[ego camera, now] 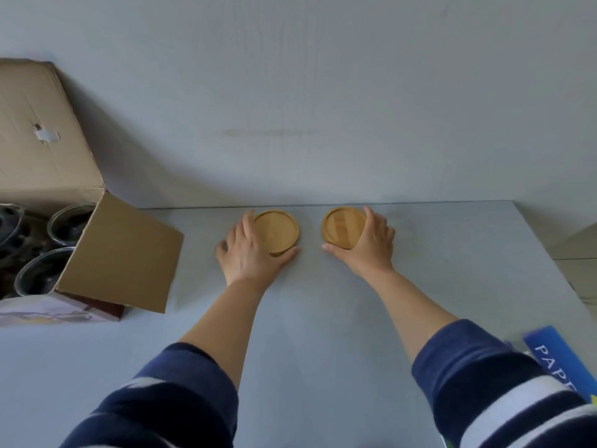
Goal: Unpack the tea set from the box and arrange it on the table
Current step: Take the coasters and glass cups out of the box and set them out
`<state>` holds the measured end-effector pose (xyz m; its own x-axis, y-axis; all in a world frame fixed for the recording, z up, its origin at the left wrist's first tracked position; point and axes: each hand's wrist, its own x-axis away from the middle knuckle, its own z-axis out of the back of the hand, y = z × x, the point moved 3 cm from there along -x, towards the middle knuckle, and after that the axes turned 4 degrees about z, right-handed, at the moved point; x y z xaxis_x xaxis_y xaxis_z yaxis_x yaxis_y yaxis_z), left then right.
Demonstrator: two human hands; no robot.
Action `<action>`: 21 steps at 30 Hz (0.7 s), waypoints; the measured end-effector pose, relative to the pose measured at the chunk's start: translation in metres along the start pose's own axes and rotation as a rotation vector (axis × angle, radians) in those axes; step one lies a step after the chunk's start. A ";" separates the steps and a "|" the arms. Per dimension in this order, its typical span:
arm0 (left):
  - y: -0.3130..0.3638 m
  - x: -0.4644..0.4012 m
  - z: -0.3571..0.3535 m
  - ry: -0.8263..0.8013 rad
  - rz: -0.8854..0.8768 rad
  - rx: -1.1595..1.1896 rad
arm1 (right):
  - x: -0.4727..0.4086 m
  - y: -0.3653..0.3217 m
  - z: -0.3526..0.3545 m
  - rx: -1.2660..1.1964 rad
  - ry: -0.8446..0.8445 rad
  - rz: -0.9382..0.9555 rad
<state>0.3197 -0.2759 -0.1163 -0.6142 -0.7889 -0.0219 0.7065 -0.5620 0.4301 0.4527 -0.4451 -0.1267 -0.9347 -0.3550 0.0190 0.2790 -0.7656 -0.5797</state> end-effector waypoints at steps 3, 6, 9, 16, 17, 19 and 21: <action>0.010 -0.008 -0.001 -0.047 -0.002 -0.037 | -0.001 -0.003 0.002 -0.004 -0.008 0.014; 0.016 -0.007 0.007 -0.021 0.000 -0.011 | 0.002 -0.008 0.010 -0.056 0.013 0.013; 0.019 0.011 0.017 0.023 -0.029 0.005 | 0.021 -0.011 0.023 -0.092 0.048 0.021; -0.007 0.100 0.015 -0.032 0.009 0.108 | 0.117 0.017 0.018 -0.011 -0.006 -0.047; -0.012 0.110 0.012 -0.065 0.032 0.116 | 0.127 0.024 0.016 0.030 -0.020 -0.072; -0.021 0.123 0.007 -0.116 0.074 0.080 | 0.138 0.033 0.013 0.084 -0.047 -0.093; -0.025 0.126 0.007 -0.134 0.096 0.043 | 0.137 0.037 0.015 0.097 -0.085 -0.117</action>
<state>0.2224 -0.3601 -0.1234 -0.5879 -0.7966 0.1411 0.7506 -0.4720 0.4625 0.3381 -0.5303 -0.1330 -0.9410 -0.3017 0.1529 0.1936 -0.8511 -0.4879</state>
